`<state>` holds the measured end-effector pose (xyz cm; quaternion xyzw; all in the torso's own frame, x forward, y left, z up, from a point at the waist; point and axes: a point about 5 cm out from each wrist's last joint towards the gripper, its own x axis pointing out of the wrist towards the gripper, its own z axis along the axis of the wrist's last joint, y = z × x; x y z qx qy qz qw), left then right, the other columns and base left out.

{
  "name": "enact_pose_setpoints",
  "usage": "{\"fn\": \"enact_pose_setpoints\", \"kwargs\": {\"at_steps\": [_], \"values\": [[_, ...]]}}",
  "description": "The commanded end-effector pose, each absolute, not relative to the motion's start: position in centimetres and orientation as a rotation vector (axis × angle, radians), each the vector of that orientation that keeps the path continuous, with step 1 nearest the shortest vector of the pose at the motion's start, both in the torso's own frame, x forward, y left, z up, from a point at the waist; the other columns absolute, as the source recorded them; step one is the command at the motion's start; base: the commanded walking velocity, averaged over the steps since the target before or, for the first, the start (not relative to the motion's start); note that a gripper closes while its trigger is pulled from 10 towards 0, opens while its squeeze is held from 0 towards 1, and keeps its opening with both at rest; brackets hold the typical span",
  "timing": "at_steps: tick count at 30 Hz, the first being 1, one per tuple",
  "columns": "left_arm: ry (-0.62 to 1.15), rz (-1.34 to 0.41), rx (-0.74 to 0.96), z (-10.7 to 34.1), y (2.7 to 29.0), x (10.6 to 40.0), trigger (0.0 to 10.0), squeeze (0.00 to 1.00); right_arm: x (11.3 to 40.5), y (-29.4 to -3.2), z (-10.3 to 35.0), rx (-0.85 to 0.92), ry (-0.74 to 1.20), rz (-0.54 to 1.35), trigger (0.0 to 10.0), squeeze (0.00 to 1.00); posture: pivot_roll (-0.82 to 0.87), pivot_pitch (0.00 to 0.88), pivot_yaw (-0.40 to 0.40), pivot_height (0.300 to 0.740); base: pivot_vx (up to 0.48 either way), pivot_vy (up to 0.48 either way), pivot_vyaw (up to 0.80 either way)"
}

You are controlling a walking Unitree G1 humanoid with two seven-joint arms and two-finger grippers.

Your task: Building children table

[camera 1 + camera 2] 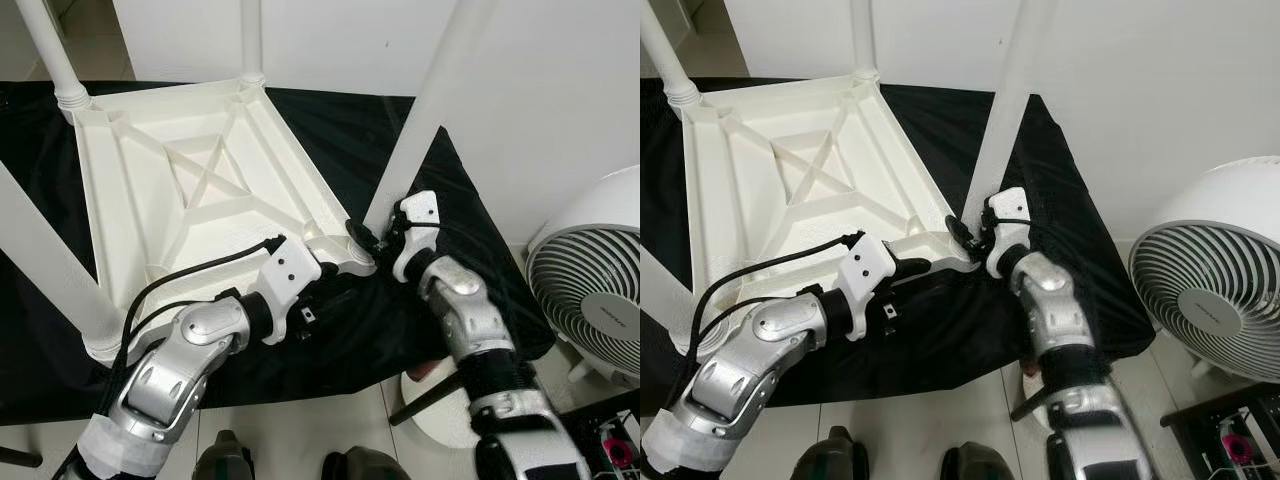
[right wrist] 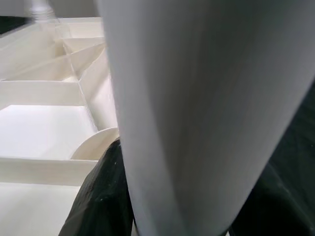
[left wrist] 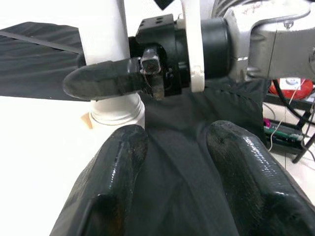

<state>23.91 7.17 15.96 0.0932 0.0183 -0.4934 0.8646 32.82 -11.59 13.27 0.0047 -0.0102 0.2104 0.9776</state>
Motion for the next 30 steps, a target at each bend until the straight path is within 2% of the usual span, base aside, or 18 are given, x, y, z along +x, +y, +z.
{"fn": "enact_pose_setpoints", "kwargs": {"at_steps": [1,6,11,12,20,23,24,27,30], "values": [[0.045,-1.044,0.185,15.9,7.0,23.8,10.0,0.0,32.7,-12.0,12.8,0.011,0.0,0.313,10.0,0.0,0.01,0.04,-0.056,0.74,0.0,0.0,0.0],[0.042,-1.044,0.183,16.0,6.9,24.0,10.0,0.0,32.3,-9.6,13.1,0.027,-0.031,0.235,10.0,0.0,0.01,0.037,-0.057,0.74,0.0,0.0,0.0],[0.04,-1.043,0.182,16.0,6.9,24.0,10.0,0.0,32.2,-9.3,13.3,0.033,-0.041,0.25,10.0,0.0,0.01,0.033,-0.059,0.74,0.0,0.0,0.0],[0.039,-1.041,0.182,16.0,6.9,24.0,10.0,0.0,32.2,-9.5,13.5,0.043,-0.05,0.277,10.0,1.0,0.01,0.032,-0.064,0.74,0.0,0.0,0.0],[0.037,-1.036,0.179,16.0,6.8,24.0,10.0,0.0,32.1,-10.3,14.2,0.046,-0.074,0.35,10.0,1.0,0.01,0.033,-0.07,0.74,0.0,0.0,0.0],[0.037,-1.034,0.178,16.0,6.8,24.0,10.0,0.0,32.1,-11.0,14.5,-0.01,-0.076,0.413,10.0,1.0,0.01,0.032,-0.07,0.74,0.0,0.0,0.0],[0.038,-1.033,0.178,16.0,6.8,24.0,10.0,0.0,32.1,-11.5,14.6,-0.044,-0.077,0.444,10.0,0.0,0.01,0.031,-0.07,0.74,0.0,0.0,0.0],[0.038,-1.032,0.178,16.0,6.8,24.0,10.0,0.0,32.2,-11.8,14.7,-0.066,-0.077,0.464,10.0,0.0,0.01,0.031,-0.07,0.74,0.0,0.0,0.0],[0.038,-1.033,0.179,16.0,6.8,24.1,10.0,0.0,32.4,-12.7,14.6,-0.131,-0.08,0.566,10.0,0.0,0.0,0.03,-0.064,0.74,0.0,0.0,0.0]]}}
